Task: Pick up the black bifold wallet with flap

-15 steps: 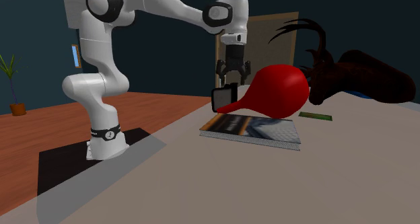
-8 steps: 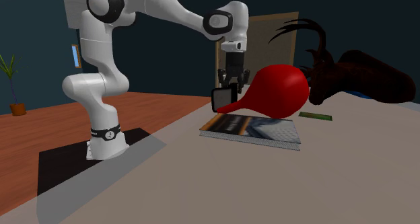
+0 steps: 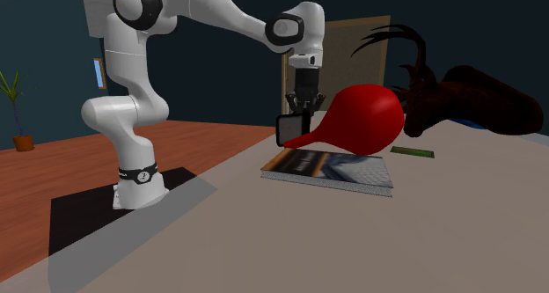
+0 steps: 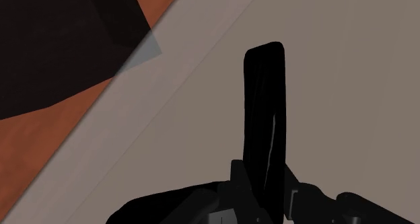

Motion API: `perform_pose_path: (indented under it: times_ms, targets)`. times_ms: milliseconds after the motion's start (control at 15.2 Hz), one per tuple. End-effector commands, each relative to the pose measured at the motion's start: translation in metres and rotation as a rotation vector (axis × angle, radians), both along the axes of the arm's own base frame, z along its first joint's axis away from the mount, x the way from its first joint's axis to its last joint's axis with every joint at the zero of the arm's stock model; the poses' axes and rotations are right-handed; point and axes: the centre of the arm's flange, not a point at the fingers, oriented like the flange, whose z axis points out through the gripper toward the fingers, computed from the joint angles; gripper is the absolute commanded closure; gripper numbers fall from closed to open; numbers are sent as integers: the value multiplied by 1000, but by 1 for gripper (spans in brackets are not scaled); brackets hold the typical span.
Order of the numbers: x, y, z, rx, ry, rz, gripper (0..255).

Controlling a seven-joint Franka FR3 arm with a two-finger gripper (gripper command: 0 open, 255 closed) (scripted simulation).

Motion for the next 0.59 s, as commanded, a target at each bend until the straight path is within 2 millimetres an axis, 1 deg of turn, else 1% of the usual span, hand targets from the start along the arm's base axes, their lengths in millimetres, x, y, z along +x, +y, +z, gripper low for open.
perform_pose_path:
  times_ms: [0, 528]
  targets:
    - [0, 1, -1, 0, 1, 0, 255]
    - [0, 1, 41, 0, 1, 0, 255]
